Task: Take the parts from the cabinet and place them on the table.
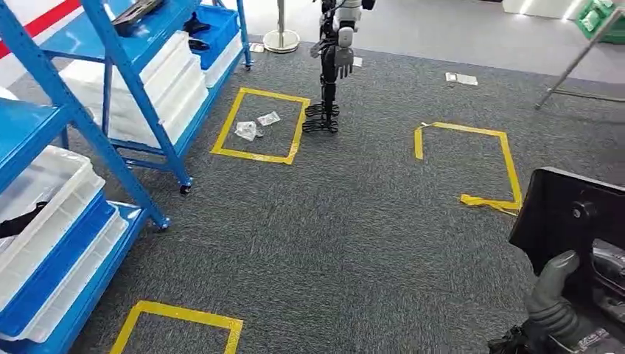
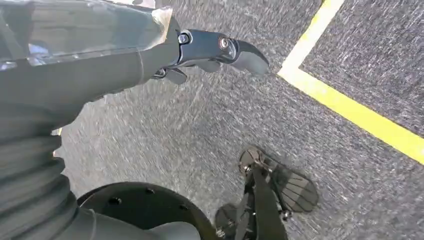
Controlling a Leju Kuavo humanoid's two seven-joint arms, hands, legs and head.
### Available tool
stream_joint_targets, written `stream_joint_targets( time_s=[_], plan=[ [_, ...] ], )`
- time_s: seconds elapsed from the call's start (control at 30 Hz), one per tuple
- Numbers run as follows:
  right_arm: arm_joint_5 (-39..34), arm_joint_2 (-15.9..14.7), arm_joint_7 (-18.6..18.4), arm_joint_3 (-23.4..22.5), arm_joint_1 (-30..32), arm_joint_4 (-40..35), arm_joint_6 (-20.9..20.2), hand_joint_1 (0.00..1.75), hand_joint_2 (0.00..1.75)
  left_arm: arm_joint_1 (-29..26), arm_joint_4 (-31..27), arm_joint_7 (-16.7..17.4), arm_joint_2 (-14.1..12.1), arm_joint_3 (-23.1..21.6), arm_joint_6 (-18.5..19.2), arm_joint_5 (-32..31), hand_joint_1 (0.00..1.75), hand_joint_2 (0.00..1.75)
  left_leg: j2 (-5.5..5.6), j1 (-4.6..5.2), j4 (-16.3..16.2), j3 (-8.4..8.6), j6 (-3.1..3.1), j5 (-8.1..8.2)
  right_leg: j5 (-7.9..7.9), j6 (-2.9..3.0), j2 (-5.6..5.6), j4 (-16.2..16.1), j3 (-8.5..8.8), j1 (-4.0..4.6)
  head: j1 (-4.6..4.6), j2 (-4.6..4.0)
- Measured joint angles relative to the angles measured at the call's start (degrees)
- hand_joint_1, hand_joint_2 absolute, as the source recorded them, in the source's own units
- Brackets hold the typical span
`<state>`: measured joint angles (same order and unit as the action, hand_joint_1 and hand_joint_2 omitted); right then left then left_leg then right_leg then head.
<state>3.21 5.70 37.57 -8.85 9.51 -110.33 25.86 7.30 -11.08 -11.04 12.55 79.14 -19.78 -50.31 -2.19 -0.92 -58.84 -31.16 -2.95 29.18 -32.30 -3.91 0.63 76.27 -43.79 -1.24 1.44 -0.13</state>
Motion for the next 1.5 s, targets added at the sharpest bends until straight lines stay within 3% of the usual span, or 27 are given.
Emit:
stream_joint_targets(
  time_s=[0.03,0.1,0.13,0.17,0.3,0.33,0.37,0.4,0.47,0.5,0.53,0.6,0.63,0.67,0.8,0.83,0.9,1.0,1.03,1.1,1.13,1.17,1.3,1.33,1.4,1.47,1.5],
  plan=[
    [0.0,0.0,0.0,0.0,0.1,0.0,0.0,1.75,1.75,0.0,0.0,0.0,-0.2,0.0,0.0,0.0,0.0,1.75,-0.79,-0.04,0.0,0.07,0.13,0.11,1.01,-0.59,-0.15,-1.9,0.96,-0.14,-0.04,0.0],
    [0.0,0.0,0.0,0.0,0.1,0.0,0.0,1.75,1.75,0.0,0.0,0.0,-0.3,0.0,0.0,0.0,0.0,1.75,-2.05,-0.2,0.0,0.52,0.51,0.44,4.85,-1.74,-1.39,-12.0,6.54,-0.39,-0.07,0.0],
    [0.0,0.0,0.0,0.0,0.1,-0.1,0.0,1.75,1.75,0.1,0.0,0.0,-0.3,0.0,0.0,0.0,0.0,1.75,-2.52,-0.04,0.0,0.88,0.82,0.68,6.36,-1.95,-3.76,-17.3,9.61,-0.37,0.0,0.0],
    [0.0,0.0,0.0,0.0,0.1,-0.1,0.0,1.75,1.75,0.1,0.0,0.0,-0.5,0.0,0.0,0.0,0.0,1.75,-2.9,0.48,0.1,1.15,1.27,0.98,6.44,-1.02,-6.12,-17.5,9.91,0.06,0.07,0.0],
    [0.0,0.0,0.0,0.0,0.3,-0.5,0.0,1.75,1.75,0.1,0.0,0.1,-0.7,0.0,0.0,0.0,0.0,1.75,-5.49,0.48,0.9,2.45,2.56,1.5,6.72,1.0,-3.08,-18.1,9.78,0.55,-0.13,0.0],
    [0.0,0.1,0.0,0.0,0.6,-0.6,0.0,1.75,1.75,0.1,0.0,0.1,-0.7,0.0,0.0,0.0,0.0,1.75,-3.27,0.02,0.1,2.01,2.97,2.16,6.98,1.43,-2.51,-18.3,10.05,-0.96,-0.26,0.0],
    [0.0,0.2,0.0,0.0,0.5,-0.8,0.0,1.75,1.75,0.1,0.0,0.0,-0.8,-0.1,0.0,0.0,0.0,1.75,-0.15,-0.05,-2.2,1.14,2.91,3.85,6.94,1.79,-1.84,-18.3,10.13,-0.61,-0.52,0.0],
    [0.1,0.2,0.0,0.0,0.5,-0.8,0.0,1.75,1.75,0.1,0.0,0.0,-0.8,-0.1,0.0,0.0,0.0,1.75,1.29,-0.09,-6.3,-0.76,2.83,6.08,6.96,2.53,-1.36,-18.3,10.07,-0.57,-0.61,0.0],
    [0.1,0.4,0.0,0.2,0.6,-0.8,0.0,1.75,1.75,-0.2,0.0,0.1,-0.9,-0.1,0.0,0.0,0.0,1.75,2.25,-0.06,-15.6,-5.58,2.83,9.74,6.9,2.65,0.18,-18.3,10.0,-0.24,-0.79,0.0],
    [0.1,0.4,0.0,0.2,0.7,-0.8,-0.1,1.75,1.75,-0.3,0.0,0.1,-0.9,-0.1,0.0,0.0,0.0,1.75,2.33,-0.08,-17.7,-6.99,2.82,9.77,6.9,2.65,1.03,-18.3,10.06,-0.14,-0.76,0.0],
    [0.1,0.4,0.0,0.2,0.7,-0.8,0.0,1.75,1.75,-0.3,0.0,0.1,-1.0,-0.1,0.1,0.1,0.0,1.75,2.33,-0.11,-16.7,-6.97,2.79,8.15,6.89,2.63,1.93,-18.3,10.17,-0.11,-0.77,0.0],
    [0.2,0.4,0.0,0.2,0.9,-0.8,-0.1,1.75,1.75,-0.3,0.0,0.1,-1.0,-0.1,0.2,0.1,0.0,1.75,2.68,-0.39,-8.6,-3.7,2.76,2.62,6.86,2.58,3.59,-18.1,10.37,-0.26,-0.79,0.0],
    [0.3,0.5,0.0,0.2,1.0,-0.8,-0.2,1.75,1.75,-0.3,0.0,0.1,-1.0,-0.1,0.3,0.1,0.0,1.75,4.25,-0.74,-3.8,-1.66,2.85,0.28,6.79,2.45,4.23,-17.9,10.33,-0.27,-0.81,0.0],
    [0.4,0.6,0.0,0.2,0.9,-0.8,-0.4,1.75,1.75,-0.3,0.0,0.1,-1.0,-0.1,0.3,0.1,0.0,1.75,7.39,-1.08,-1.8,-0.89,2.95,0.76,6.6,2.01,4.83,-17.4,10.0,0.0,-0.79,0.0],
    [1.2,0.7,-0.3,0.2,0.9,-1.0,-0.9,1.75,1.75,-0.2,0.0,-0.1,-0.9,-0.1,0.0,0.2,0.0,1.75,5.29,0.02,-1.3,-0.56,1.27,0.51,7.15,0.11,7.34,-17.7,8.55,-0.13,-0.74,0.0],
    [1.3,0.6,-0.3,0.2,0.9,-1.0,-0.9,1.75,1.75,-0.2,0.0,-0.2,-0.7,-0.1,0.0,0.3,0.0,1.75,4.44,-0.38,-0.8,-0.25,0.65,0.11,7.09,0.04,7.05,-17.4,8.44,-0.32,-0.76,0.0],
    [1.4,0.5,-0.3,0.3,0.6,-1.1,-1.0,1.75,1.75,-0.1,0.0,-0.3,-0.7,-0.1,0.0,0.5,0.0,1.75,3.09,-0.16,-0.5,-0.07,0.1,-0.14,4.34,0.39,1.43,-12.0,5.67,0.05,0.0,0.0],
    [1.4,0.5,-0.4,0.3,0.7,-1.1,-1.1,1.75,1.75,-0.3,0.0,-0.3,-0.6,-0.1,0.0,0.6,0.0,1.75,0.57,0.22,-0.5,-0.19,-0.18,0.04,0.14,0.2,0.08,0.5,-0.59,0.08,-0.04,0.0],
    [1.4,0.5,-0.4,0.3,0.7,-1.1,-1.1,1.75,1.75,-0.3,0.0,-0.2,-0.6,-0.1,0.0,0.6,0.0,1.75,-0.13,0.23,-0.5,-0.14,-0.16,0.11,0.56,-0.11,-0.02,0.3,-0.59,0.04,-0.02,0.0],
    [1.4,0.5,-0.4,0.3,0.7,-1.1,-1.1,1.75,1.75,-0.2,0.0,-0.2,-0.6,-0.1,0.0,0.6,0.0,1.75,-1.48,0.23,-0.5,0.11,0.03,0.37,3.8,-1.09,-0.75,-7.9,3.82,-0.03,0.02,0.0],
    [1.4,0.5,-0.4,0.3,0.7,-1.1,-1.1,1.75,1.75,-0.2,0.0,-0.2,-0.5,-0.1,0.1,0.6,0.0,1.75,-1.94,0.23,-0.5,0.36,0.21,0.5,5.53,-1.32,-2.31,-13.5,6.99,0.0,-0.02,0.0],
    [1.4,0.5,-0.4,0.3,0.5,-1.1,-1.1,1.75,1.75,-0.2,0.0,-0.2,-0.5,-0.1,0.1,0.6,0.0,1.75,-2.44,0.5,-0.5,0.6,0.54,0.72,6.46,-0.81,-5.64,-17.5,9.06,0.33,0.02,0.0],
    [1.4,0.4,-0.4,0.3,0.4,-1.1,-1.2,1.75,1.75,-0.1,0.0,-0.1,-0.5,-0.1,0.5,0.6,0.0,1.75,-4.67,0.71,0.2,1.6,1.74,1.27,6.94,0.99,-3.41,-17.5,8.65,1.29,-0.22,0.0],
    [1.4,0.4,-0.3,0.3,0.4,-1.2,-1.2,1.75,1.75,-0.1,0.0,-0.1,-0.5,-0.1,0.7,0.6,0.0,1.75,-4.48,0.54,0.0,1.73,2.28,1.7,7.37,1.71,-2.57,-18.2,9.52,0.42,-0.26,0.0],
    [1.3,0.5,-0.3,0.3,0.2,-1.1,-1.2,1.75,1.75,-0.1,0.0,-0.2,-0.6,-0.1,1.1,1.0,0.0,1.75,0.34,0.28,-4.8,-0.29,2.47,4.8,7.48,2.59,-1.38,-18.3,9.67,-0.03,-0.74,0.0],
    [1.2,0.8,-0.3,0.6,0.1,-1.0,-1.2,1.75,1.75,-0.3,0.0,-0.3,-0.7,-0.1,1.2,1.1,0.0,1.75,2.15,0.29,-15.4,-5.68,2.61,9.43,7.46,2.97,0.16,-18.3,9.62,0.19,-0.87,0.0],
    [1.1,0.9,-0.3,0.7,0.1,-1.0,-1.2,1.75,1.75,-0.3,0.0,-0.3,-0.7,-0.1,1.2,1.1,0.0,1.75,2.29,0.27,-17.6,-7.02,2.65,9.74,7.45,2.97,0.77,-18.3,9.64,0.21,-0.88,0.0]
  ],
)
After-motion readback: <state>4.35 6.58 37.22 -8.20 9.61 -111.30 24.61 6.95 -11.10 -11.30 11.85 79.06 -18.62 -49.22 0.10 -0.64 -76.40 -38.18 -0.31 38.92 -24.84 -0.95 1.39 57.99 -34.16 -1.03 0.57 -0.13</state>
